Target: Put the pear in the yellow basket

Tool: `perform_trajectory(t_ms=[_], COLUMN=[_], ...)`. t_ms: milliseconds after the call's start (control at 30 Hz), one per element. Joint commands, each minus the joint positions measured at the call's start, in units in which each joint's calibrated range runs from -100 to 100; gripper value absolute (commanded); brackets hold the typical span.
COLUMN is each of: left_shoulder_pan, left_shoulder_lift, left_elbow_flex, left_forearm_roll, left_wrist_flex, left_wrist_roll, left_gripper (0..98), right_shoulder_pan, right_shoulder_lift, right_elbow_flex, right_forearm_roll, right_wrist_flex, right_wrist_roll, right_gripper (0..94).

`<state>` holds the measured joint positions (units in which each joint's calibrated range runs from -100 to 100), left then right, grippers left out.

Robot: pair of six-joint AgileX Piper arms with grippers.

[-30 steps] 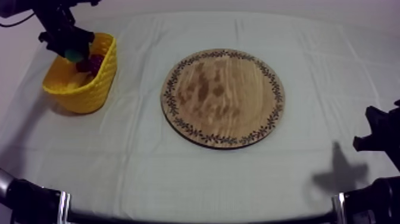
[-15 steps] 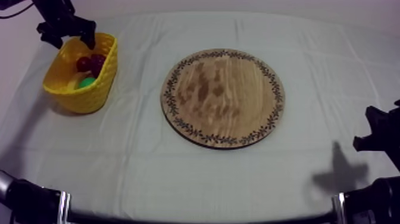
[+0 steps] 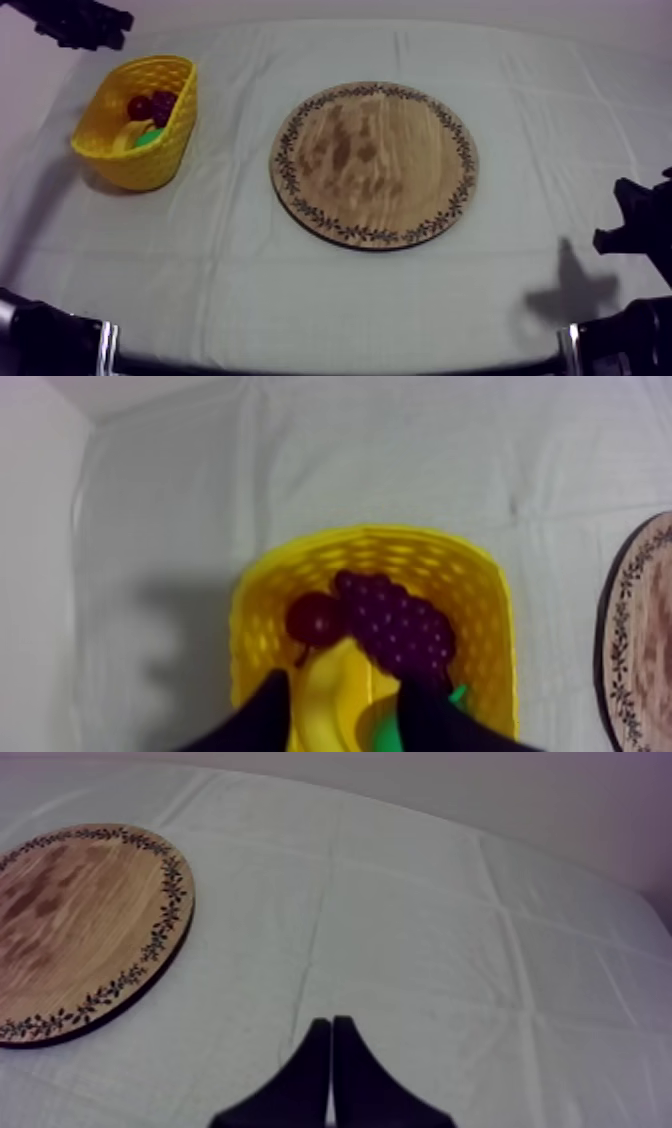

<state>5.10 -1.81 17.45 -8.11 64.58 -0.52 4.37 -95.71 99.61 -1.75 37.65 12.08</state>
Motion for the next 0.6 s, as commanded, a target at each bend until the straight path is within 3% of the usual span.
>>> perform_trajectory(t_ms=[0,200,567], left_shoulder_pan=[-0.3,-1.5,-3.1], left_shoulder_lift=[-7.0,-20.7,-48.4], left_elbow_flex=[3.8,12.3,33.1], left_forearm_roll=[0.49,2.24,2.49], left_wrist_flex=[-5.3,-12.3,-21.3], left_wrist_roll=[-1.2,-2.3,-0.5], left_gripper=[16.5,3.7,0.1], right_shoulder_pan=[0.0,0.0,0.0], right_shoulder_lift=[0.0,0.0,0.0], right_elbow_flex=[0.1,0.1,0.1], right_forearm_roll=[0.0,0.0,0.0], right_wrist_flex=[0.0,0.0,0.0], right_wrist_roll=[0.0,0.0,0.0], right_gripper=[0.3,0.3,0.3])
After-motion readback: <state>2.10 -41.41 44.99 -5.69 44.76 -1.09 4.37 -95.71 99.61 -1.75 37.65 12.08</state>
